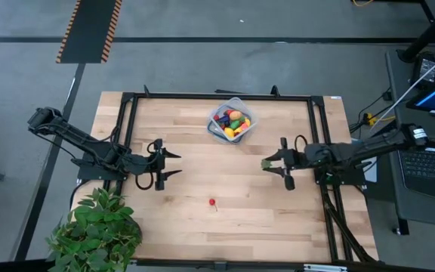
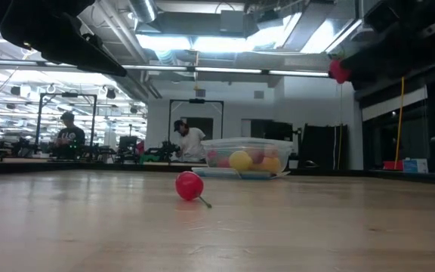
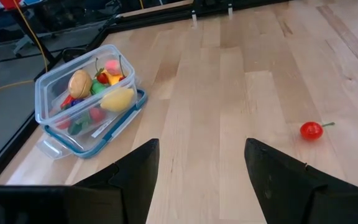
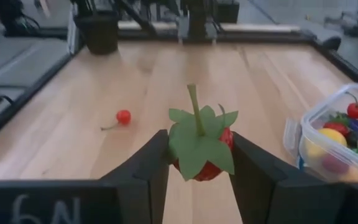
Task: Pick and placing Produce into tupperware
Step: Put the red strawberry into the transparent container
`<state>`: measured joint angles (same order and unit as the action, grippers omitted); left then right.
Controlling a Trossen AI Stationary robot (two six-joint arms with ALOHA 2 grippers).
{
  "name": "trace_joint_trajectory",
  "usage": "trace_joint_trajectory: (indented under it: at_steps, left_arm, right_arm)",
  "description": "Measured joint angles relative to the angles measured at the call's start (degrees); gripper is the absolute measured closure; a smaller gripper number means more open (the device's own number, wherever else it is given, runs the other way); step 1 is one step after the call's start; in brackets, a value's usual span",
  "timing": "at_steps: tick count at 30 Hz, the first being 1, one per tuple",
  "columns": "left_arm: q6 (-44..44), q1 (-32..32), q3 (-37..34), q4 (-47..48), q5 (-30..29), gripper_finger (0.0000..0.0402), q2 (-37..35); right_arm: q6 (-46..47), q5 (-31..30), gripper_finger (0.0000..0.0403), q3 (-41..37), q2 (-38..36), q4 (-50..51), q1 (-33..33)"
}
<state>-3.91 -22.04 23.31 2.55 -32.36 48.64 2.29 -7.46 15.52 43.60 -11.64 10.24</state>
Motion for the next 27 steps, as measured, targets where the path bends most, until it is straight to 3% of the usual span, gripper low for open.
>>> trace_joint_trajectory:
  at_steps: [12,20,27]
  left_arm:
    - [-0.2,0.0,0.0,0.0,0.0,0.0172,0.0]
    - [-0.2,0.0,0.0,0.0,0.0,0.0172,0.0]
    - [-0.2,0.0,0.0,0.0,0.0,0.0172,0.0]
  right_arm:
    - [-3.0,-1.8,0.0265,-4.6,-12.8,0.3,0.0]
    - [-3.9,-4.7,0.0265,-4.6,-14.9,2.1,0.0]
    - [-1.3,-15.4,0.0265,-4.6,-14.9,3.0,0.0]
